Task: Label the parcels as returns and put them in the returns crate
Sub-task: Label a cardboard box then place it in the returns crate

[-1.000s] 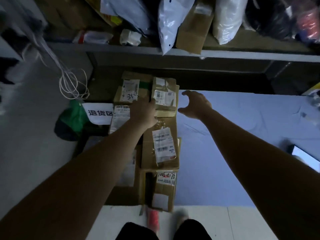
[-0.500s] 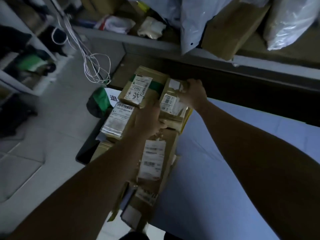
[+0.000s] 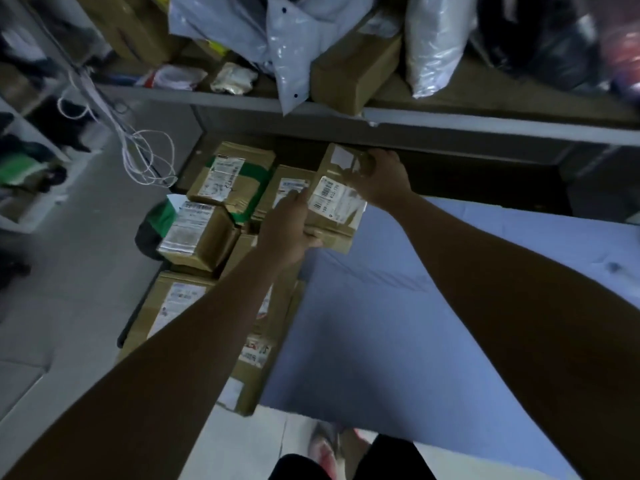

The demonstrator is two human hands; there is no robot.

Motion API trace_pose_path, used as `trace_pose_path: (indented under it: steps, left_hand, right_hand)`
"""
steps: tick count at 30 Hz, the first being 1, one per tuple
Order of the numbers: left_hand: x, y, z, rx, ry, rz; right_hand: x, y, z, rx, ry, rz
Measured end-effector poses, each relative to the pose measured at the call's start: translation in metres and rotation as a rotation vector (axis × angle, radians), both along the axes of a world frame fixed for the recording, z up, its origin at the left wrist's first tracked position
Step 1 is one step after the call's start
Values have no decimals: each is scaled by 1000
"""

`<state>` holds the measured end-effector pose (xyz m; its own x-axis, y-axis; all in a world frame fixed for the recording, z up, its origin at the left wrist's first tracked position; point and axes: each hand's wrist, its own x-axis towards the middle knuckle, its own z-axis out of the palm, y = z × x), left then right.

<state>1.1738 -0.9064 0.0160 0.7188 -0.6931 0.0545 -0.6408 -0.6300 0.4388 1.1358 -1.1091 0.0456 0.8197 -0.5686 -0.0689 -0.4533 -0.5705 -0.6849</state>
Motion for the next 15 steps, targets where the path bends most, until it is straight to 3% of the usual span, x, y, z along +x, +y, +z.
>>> trace_pose_path:
  steps: [5, 15]
  left_hand:
    - [-68, -16, -7, -35, 109, -152]
    - [-206, -66, -77, 42, 230, -263]
  right_hand:
    - [-107, -18, -8, -81, 74, -162]
    - [-319, -43, -82, 46, 224, -408]
